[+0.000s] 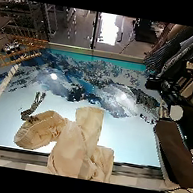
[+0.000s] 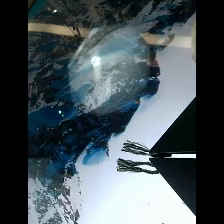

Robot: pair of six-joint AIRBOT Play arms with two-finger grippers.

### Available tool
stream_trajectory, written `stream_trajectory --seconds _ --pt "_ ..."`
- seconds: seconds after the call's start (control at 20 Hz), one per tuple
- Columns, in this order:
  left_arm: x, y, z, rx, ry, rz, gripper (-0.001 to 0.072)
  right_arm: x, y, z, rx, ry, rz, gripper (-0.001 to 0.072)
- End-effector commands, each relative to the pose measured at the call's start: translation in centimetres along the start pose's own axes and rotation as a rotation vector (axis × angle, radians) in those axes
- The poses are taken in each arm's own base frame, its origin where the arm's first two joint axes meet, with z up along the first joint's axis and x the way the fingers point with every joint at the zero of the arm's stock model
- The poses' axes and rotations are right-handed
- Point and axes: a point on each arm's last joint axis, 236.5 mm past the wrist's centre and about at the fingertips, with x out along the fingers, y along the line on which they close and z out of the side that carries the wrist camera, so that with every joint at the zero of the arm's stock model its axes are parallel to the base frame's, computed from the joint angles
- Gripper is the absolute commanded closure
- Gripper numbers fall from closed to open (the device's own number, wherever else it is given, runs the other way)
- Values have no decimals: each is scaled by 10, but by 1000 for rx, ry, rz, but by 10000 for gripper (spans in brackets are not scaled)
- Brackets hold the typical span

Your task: Fold the clothes and pants, and hang the long-sleeved shirts on hangers.

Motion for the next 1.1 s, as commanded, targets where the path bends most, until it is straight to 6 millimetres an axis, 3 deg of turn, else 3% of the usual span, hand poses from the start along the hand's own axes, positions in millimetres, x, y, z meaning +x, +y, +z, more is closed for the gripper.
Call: stream_trajectory --seconds 0.0,0.5,0.7,0.95,1.05 --pt "0 0 1 0 -2 1 673 0 1 0 0 0 1 308" --pt "0 -7 2 -20 -8 -30 674 0 1 0 0 0 1 308" --pt "-2 -17 25 -53 -102 -76 673 0 3 4 51 -17 11 307" --pt "-5 -30 37 -96 -152 -136 674 -2 4 17 100 -65 16 306" --pt "-5 -32 37 -99 -148 -143 674 -11 13 7 158 4 51 308"
